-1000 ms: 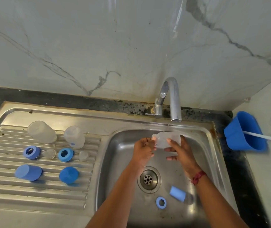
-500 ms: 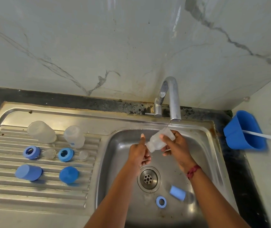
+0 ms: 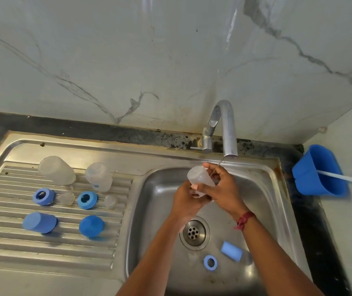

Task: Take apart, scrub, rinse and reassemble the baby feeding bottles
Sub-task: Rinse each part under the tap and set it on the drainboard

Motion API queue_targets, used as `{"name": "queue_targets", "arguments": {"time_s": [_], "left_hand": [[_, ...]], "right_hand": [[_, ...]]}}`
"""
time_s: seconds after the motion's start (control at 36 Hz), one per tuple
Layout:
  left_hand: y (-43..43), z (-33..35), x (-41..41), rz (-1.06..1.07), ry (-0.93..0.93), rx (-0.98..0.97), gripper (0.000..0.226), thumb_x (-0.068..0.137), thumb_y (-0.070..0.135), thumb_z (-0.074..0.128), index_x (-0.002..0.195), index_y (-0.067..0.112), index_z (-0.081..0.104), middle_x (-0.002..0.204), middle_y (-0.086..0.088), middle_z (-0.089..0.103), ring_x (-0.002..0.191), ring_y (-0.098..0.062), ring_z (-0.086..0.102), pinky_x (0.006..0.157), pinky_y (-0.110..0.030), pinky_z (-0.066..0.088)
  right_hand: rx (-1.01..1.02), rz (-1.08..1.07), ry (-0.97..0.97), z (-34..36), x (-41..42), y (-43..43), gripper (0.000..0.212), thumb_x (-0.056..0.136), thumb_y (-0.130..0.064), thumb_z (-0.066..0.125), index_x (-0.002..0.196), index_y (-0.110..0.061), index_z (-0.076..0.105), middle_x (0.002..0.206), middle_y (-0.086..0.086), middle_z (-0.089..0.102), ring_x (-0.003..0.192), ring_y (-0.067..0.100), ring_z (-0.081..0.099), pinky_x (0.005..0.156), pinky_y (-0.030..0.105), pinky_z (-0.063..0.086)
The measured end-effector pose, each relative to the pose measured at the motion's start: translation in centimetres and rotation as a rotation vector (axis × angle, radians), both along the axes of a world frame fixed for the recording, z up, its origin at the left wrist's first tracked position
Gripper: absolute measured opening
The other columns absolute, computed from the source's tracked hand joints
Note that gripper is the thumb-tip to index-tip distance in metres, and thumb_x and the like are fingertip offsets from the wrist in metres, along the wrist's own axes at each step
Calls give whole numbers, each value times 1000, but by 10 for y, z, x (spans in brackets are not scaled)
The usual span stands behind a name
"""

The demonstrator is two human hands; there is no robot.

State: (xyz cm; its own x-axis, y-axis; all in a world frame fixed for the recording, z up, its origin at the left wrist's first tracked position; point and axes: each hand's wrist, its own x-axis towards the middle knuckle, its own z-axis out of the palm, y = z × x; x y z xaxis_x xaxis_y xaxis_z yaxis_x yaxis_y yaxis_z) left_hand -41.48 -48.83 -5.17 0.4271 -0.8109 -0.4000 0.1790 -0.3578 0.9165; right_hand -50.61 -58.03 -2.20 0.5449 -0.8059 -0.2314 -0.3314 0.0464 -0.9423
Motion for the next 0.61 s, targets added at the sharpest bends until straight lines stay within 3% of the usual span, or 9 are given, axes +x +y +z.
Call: {"name": "queue_targets", "arguments": {"time_s": [0.17,0.28,0.36,0.42,0.47,0.61], "left_hand": [[-6,12,-3,-81,-38,-15,47,75,37,78,118,23,64,102,7,75,96,-8,70,90,-40,58],[-3,17,7,-262,-77,26,32,82,28,81,111,28,66,103,12,74,97,0,68,87,-25,54],[2,21,26,-195,93,35,51,81,8,78,124,25,56,113,1,69,98,-12,67,74,-24,53],[6,24,33,-72,243,-23,66,83,4,75,135,32,45,119,-1,65,104,-18,66,79,-34,57],[6,27,35,-15,310,-63,62,87,9,71,138,34,46,122,0,63,108,-20,65,85,-40,58],[1,28,31,19,255,-92,39,89,18,73,125,25,62,120,-8,66,100,-20,70,78,-34,60]], "right_hand": [[98,46,-74,0,-14,-7,35,83,-11,76,111,-29,64,111,2,68,106,21,64,78,27,55],[124,-30,-102,3,-23,-7,36,83,-13,76,113,-29,64,114,3,68,106,21,65,78,27,57],[122,-71,-45,3,-29,-10,43,77,-15,82,112,-31,64,118,1,63,106,20,62,75,38,61],[107,-33,-9,3,-32,-12,49,70,-12,87,109,-27,63,117,-1,61,107,20,61,77,43,61],[63,31,13,5,-33,-13,54,62,-10,91,105,-22,62,112,-3,63,105,17,61,82,40,57],[54,58,-33,6,-28,-9,56,60,-2,90,107,-18,64,112,-3,65,102,10,61,78,19,54]]}}
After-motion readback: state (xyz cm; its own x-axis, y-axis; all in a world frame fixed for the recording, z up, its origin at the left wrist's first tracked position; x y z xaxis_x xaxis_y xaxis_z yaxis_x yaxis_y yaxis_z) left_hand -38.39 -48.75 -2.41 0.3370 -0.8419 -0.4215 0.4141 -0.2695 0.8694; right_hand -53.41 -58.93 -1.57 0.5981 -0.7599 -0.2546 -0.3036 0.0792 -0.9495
